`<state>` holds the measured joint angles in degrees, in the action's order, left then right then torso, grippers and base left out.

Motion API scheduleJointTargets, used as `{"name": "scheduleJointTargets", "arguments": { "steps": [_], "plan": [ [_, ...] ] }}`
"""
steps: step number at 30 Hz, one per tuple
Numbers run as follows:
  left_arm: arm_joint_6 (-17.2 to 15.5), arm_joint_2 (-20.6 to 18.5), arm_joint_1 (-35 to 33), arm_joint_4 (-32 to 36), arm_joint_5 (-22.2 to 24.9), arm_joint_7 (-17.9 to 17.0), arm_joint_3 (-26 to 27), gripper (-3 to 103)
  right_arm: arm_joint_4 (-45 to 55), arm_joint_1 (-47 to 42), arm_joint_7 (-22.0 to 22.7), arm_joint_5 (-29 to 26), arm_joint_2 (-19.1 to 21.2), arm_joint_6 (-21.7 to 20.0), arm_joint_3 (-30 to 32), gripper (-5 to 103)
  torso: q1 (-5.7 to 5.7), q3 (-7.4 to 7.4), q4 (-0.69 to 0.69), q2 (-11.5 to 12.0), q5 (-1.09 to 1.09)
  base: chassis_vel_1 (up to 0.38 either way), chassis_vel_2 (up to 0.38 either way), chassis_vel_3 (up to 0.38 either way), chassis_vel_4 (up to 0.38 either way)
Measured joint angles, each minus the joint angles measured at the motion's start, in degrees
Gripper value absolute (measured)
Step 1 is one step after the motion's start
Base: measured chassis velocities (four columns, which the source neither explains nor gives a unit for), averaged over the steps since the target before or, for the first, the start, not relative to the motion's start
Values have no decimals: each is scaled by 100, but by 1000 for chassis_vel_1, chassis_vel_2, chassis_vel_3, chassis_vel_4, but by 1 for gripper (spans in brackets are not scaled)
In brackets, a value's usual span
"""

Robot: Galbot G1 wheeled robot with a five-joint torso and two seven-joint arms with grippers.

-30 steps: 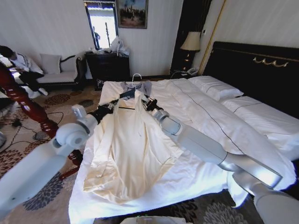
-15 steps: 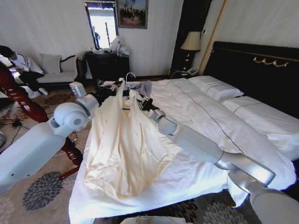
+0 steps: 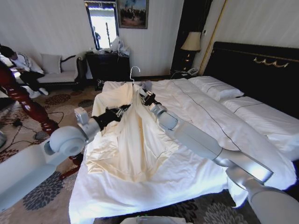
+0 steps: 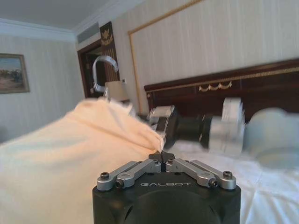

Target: Pick up the clothes from the bed and hang them on the clothes hanger.

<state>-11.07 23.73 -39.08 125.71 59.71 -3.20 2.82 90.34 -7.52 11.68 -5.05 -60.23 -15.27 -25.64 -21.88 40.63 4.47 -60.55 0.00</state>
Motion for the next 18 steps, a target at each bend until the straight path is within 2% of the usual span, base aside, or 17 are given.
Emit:
{"name": "scheduleJointTargets", "arguments": {
  "steps": [3,8,9,11,14,15,17,18],
  "plan": [
    [30,21,-152,-22,-95,-18,118,0,42,-6,1,34,13,13,14,23,0,0,-2,0,0,0,0,0,0],
    [45,123,-290,-49,-163,-316,329,0,103,-52,-5,236,26,119,9,23,0,0,-1,0,0,0,0,0,0],
    [45,123,-298,-48,-162,-353,341,6,102,-52,-6,262,15,128,1,23,0,0,0,0,0,0,0,0,0],
    [45,122,-320,-37,-158,-390,367,6,98,-52,-6,285,2,140,-3,23,0,0,0,0,0,0,0,0,0],
    [48,121,-537,57,-130,-472,601,22,76,-38,5,346,-46,188,-4,23,0,0,-2,1,0,0,0,0,0],
    [48,122,-582,83,-119,-488,645,22,76,-35,11,359,-52,199,-5,23,0,0,-3,0,0,0,0,0,0],
    [48,114,-718,186,-117,-516,764,32,76,-37,51,389,-83,228,-6,23,0,0,-2,0,0,0,0,0,0],
    [48,114,-718,186,-117,-516,764,32,76,-37,51,389,-83,228,-6,23,0,0,-2,0,0,0,0,0,0]
  ]
}}
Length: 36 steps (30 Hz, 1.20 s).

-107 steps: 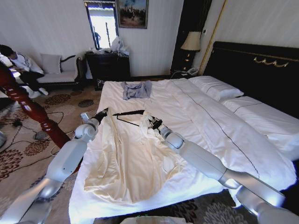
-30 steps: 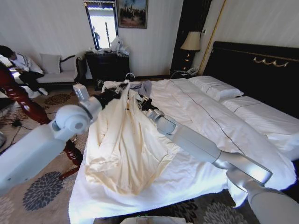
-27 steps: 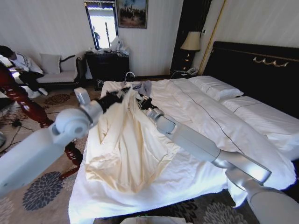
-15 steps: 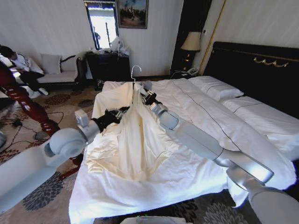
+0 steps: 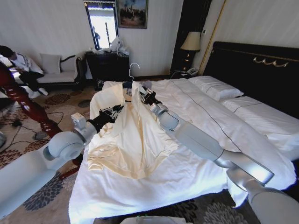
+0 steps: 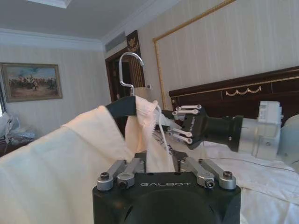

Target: Pick up the clothes from the bed and hang them on the clothes hanger.

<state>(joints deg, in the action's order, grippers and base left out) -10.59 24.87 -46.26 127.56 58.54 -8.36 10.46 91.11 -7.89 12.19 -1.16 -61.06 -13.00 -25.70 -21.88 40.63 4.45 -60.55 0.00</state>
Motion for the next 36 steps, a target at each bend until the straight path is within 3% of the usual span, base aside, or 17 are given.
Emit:
{"name": "scheduleJointTargets", "arguments": {
  "steps": [2,5,8,15,17,20,24,27,33,36],
  "plan": [
    [3,-33,-78,70,-75,3,52,44,2,-31,54,12,-50,4,0,23,0,0,0,0,0,0,0,0,0],
    [7,-49,-105,138,-108,-1,86,50,2,-89,120,24,-105,5,13,23,0,0,0,1,0,0,0,0,0],
    [16,-86,-163,287,-55,-105,296,66,9,-191,198,68,-150,9,83,23,0,0,0,1,0,0,0,0,0],
    [29,-335,-415,458,123,-155,1197,88,22,-296,219,219,-107,90,194,23,0,0,2,1,0,0,0,0,0],
    [13,-578,-711,414,146,63,1811,97,28,-307,228,273,-84,134,220,23,0,0,1,1,0,0,0,0,0],
    [4,-920,-1369,153,357,425,2885,100,43,-315,253,387,-62,222,270,23,0,0,0,1,1,0,0,0,0],
    [41,-1115,-1778,-227,618,677,3523,100,108,-335,262,502,-18,314,325,23,0,0,-1,1,-1,0,0,0,0],
    [63,-1157,-1724,-466,703,782,3509,100,142,-359,265,581,6,388,357,23,0,0,0,1,0,0,0,0,0],
    [94,-1141,-885,-1167,738,1011,2490,100,248,-418,268,797,48,601,423,23,-1,1,2,1,-2,0,0,0,0],
    [98,-1162,-765,-1319,748,1086,2329,100,269,-424,265,943,41,704,434,23,-1,1,1,1,0,0,0,0,0]
  ]
}}
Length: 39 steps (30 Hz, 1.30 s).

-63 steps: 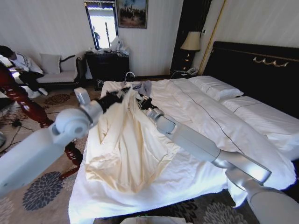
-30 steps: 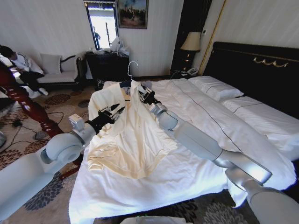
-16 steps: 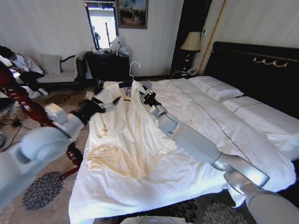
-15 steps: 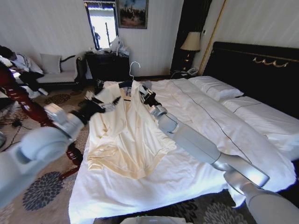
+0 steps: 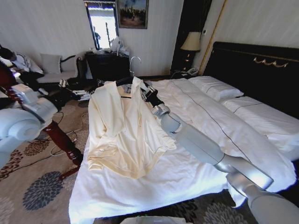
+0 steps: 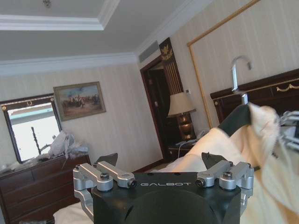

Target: Pick up the clothes from the bed and hang them on the clothes hanger.

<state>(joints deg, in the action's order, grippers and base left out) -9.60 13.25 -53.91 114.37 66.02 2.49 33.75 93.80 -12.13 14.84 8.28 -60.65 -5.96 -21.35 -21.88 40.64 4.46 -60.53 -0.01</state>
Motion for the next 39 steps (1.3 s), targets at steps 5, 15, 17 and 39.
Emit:
{"name": "scheduleJointTargets", "arguments": {
  "steps": [5,15,17,39],
  "plan": [
    [45,-71,-19,-197,-20,181,-144,100,21,4,-25,108,-46,88,8,23,1,0,-1,0,0,0,0,0,0],
    [88,-42,-22,-285,-63,304,-261,99,14,119,-79,243,-251,138,-105,23,0,-1,-2,0,0,0,0,0,0],
    [91,-37,4,-285,-62,320,-282,99,26,118,-108,318,-271,143,-160,23,0,0,-1,0,0,0,0,0,0],
    [87,37,357,-249,-81,352,-717,89,46,264,-282,742,-675,228,-548,23,1,-1,-2,0,0,0,0,0,0]
  ]
}}
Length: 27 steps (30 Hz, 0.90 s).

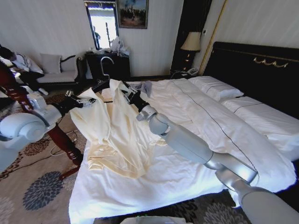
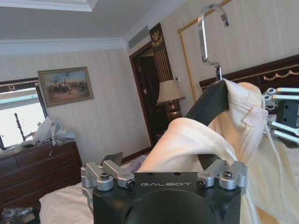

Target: Pick up the clothes from the bed and hang them on the clothes hanger.

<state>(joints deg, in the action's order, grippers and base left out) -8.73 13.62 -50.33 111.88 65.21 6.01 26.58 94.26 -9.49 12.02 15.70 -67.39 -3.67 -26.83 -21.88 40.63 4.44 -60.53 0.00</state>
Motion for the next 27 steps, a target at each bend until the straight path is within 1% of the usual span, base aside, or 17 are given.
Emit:
{"name": "scheduleJointTargets", "arguments": {
  "steps": [2,3,4,5,6,7,10,12,14,15,18,20,22,27],
  "plan": [
    [-5,40,213,12,14,1,-172,81,5,-3,-8,18,2,4,-20,23,0,0,2,0,0,0,0,0,0],
    [-17,73,373,6,25,-7,-303,81,6,-9,-8,20,9,4,-24,23,0,0,2,0,1,0,0,0,0],
    [-33,109,518,2,26,1,-444,70,8,-12,-8,31,10,6,-25,23,0,0,2,0,0,0,0,0,0],
    [-48,142,652,-10,25,3,-571,70,7,-13,-7,41,13,6,-22,23,0,0,1,0,0,0,0,0,0],
    [-48,142,652,-10,25,3,-571,70,7,-13,-7,41,13,6,-22,23,0,0,1,0,0,0,0,0,0],
    [-58,166,741,-18,27,4,-663,65,7,-13,-5,49,16,9,-14,23,0,0,2,0,0,0,0,0,0],
    [-86,254,959,-48,99,5,-907,55,-6,10,2,90,20,41,9,24,0,0,1,0,1,0,0,0,0],
    [-86,282,995,-55,110,6,-956,55,-9,19,3,97,24,54,13,25,0,0,1,0,0,0,0,0,0],
    [-87,298,996,-50,161,6,-979,51,-21,20,6,98,39,79,15,25,0,0,2,0,1,0,0,0,0],
    [-87,295,975,-41,189,5,-974,51,-26,20,8,98,47,91,16,25,0,0,1,0,0,0,0,0,0],
    [-81,283,906,-2,229,5,-918,51,-37,20,16,86,55,118,21,25,0,0,1,0,0,0,0,0,0],
    [-56,279,818,41,226,-7,-842,49,-58,21,28,33,43,130,26,25,0,0,1,0,1,0,0,0,0],
    [-52,280,801,46,222,-15,-828,49,-62,22,30,18,37,130,25,25,0,0,2,0,1,0,0,0,0],
    [62,289,560,102,3,-104,-629,49,-70,25,105,-123,-64,28,3,26,0,0,1,0,0,0,0,0,0]
  ]
}}
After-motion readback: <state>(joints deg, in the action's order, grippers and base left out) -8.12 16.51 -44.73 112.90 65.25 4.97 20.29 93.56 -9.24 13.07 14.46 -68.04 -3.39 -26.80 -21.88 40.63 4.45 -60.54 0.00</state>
